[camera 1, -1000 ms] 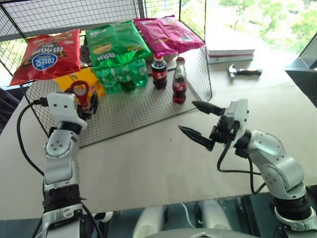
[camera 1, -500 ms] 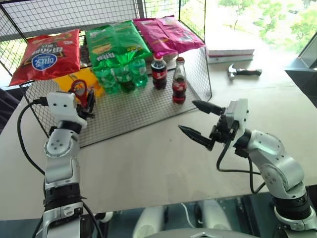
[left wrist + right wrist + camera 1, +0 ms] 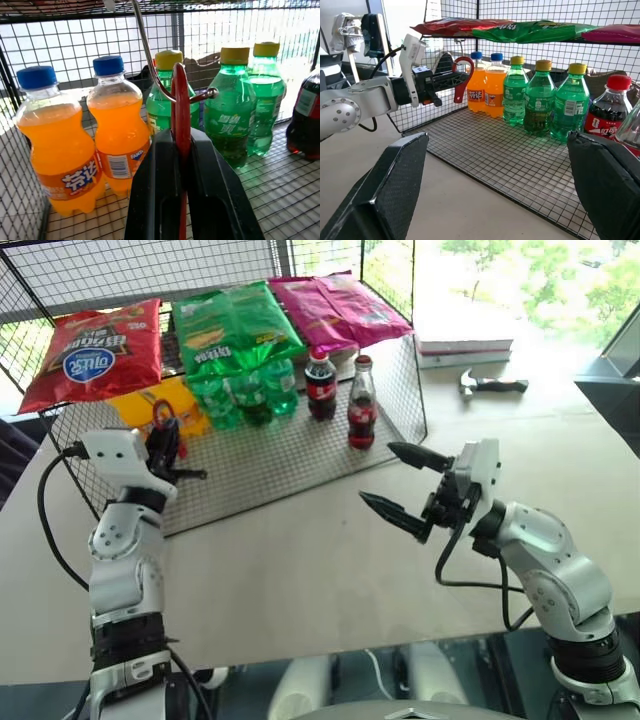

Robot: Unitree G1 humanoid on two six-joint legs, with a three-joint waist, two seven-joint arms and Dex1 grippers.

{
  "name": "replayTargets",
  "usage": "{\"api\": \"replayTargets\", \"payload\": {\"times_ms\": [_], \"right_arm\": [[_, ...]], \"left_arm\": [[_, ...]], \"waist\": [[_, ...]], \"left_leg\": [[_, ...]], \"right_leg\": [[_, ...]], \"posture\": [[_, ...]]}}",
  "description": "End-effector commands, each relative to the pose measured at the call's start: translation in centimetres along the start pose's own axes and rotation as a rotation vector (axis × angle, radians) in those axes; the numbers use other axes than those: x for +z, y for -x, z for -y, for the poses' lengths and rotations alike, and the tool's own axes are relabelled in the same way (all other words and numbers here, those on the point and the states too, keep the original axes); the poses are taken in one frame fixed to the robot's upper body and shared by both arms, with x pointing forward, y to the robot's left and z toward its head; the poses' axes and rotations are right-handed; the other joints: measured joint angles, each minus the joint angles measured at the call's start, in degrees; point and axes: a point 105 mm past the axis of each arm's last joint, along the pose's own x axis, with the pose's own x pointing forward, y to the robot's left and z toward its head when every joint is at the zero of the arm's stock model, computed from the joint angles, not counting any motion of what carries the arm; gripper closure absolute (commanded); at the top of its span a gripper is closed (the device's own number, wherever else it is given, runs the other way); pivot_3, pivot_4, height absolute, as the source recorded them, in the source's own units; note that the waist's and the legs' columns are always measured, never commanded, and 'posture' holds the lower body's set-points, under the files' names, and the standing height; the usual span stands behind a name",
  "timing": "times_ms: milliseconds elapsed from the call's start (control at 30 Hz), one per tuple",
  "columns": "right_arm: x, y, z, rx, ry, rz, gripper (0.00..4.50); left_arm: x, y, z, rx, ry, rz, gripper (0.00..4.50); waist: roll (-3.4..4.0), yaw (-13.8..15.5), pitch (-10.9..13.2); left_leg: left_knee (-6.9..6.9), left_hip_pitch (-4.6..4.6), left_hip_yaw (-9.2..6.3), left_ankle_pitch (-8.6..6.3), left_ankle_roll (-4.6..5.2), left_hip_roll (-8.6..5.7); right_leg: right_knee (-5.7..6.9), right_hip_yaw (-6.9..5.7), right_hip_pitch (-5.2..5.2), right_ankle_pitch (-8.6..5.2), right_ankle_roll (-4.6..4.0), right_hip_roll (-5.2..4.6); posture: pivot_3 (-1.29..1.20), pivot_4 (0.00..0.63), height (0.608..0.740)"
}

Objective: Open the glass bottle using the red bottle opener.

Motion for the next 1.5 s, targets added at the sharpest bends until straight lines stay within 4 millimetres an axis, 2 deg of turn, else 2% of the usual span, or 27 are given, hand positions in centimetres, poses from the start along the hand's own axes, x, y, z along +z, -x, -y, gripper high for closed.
{"api": "replayTargets", "payload": {"times_ms": [33,233,467,567,900,1067,1200,1367,1500], "right_arm": [[0.9,-0.1,-0.1,0.009,0.035,0.038,0.04],[0.8,-0.1,0.1,0.004,0.034,0.039,0.04],[0.7,0.0,0.2,0.000,0.033,0.036,0.04],[0.7,0.0,0.3,-0.003,0.036,0.033,0.04],[0.5,-0.5,0.5,0.005,0.028,0.027,0.04],[-0.1,-1.0,0.3,0.037,-0.049,-0.002,0.04],[-1.0,-1.8,-0.7,0.120,-0.202,-0.060,0.04],[-2.5,-2.4,-1.9,0.238,-0.399,-0.223,0.04],[-1.7,-3.0,-2.3,0.310,-0.506,-0.243,0.04]], "left_arm": [[2.6,0.3,0.3,-0.027,0.115,0.095,4.45],[2.8,1.1,1.0,-0.063,0.356,0.115,4.45],[2.9,2.7,-0.4,-0.032,0.601,0.157,4.45],[2.9,3.0,0.2,-0.081,0.684,0.157,4.45],[2.3,3.7,5.8,-0.388,0.864,0.016,4.45],[2.0,4.0,9.8,-0.604,0.882,-0.102,4.45],[2.1,3.7,12.9,-0.767,0.918,-0.157,4.45],[2.0,3.8,15.5,-0.905,0.960,-0.212,4.45],[2.0,3.8,16.5,-0.982,0.974,-0.238,4.45]], "waist": [[0.00,0.00,0.00],[0.00,-0.07,0.00],[-0.01,-0.12,0.00],[-0.02,-0.06,-0.01],[-0.05,-0.06,-0.01],[-0.05,-0.10,-0.01],[-0.05,-0.12,-0.01],[-0.04,-0.23,-0.01],[-0.04,-0.23,0.00]], "left_leg": [[0.00,0.00,0.00,0.00,0.00,0.00],[0.00,0.01,0.00,0.00,0.00,0.00],[0.00,0.02,0.01,0.00,-0.01,0.01],[0.00,0.01,0.01,0.01,-0.01,0.00],[0.02,0.03,0.00,0.01,-0.01,-0.01],[0.02,0.03,0.00,0.01,-0.02,-0.01],[0.02,0.03,0.00,0.01,-0.01,-0.01],[0.01,0.03,0.01,0.01,-0.01,-0.01],[0.00,0.00,0.01,0.01,0.00,-0.01]], "right_leg": [[0.00,0.00,0.00,0.00,0.00,0.00],[0.00,0.01,0.00,0.00,0.00,0.01],[0.01,0.01,0.00,0.00,0.00,0.03],[0.01,0.02,0.01,0.00,0.00,0.03],[0.01,0.01,0.03,-0.01,-0.01,0.05],[0.02,0.02,0.03,-0.01,-0.01,0.07],[0.02,0.03,0.03,-0.01,-0.02,0.08],[0.01,0.06,0.02,-0.01,-0.03,0.08],[0.00,0.06,0.00,-0.01,-0.03,0.08]], "posture": [[0.00,0.150,0.740],[0.00,0.150,0.740],[0.00,0.150,0.740],[0.00,0.150,0.740],[0.00,0.150,0.740],[0.00,0.150,0.740],[0.00,0.150,0.740],[0.00,0.150,0.740],[0.00,0.150,0.740]]}}
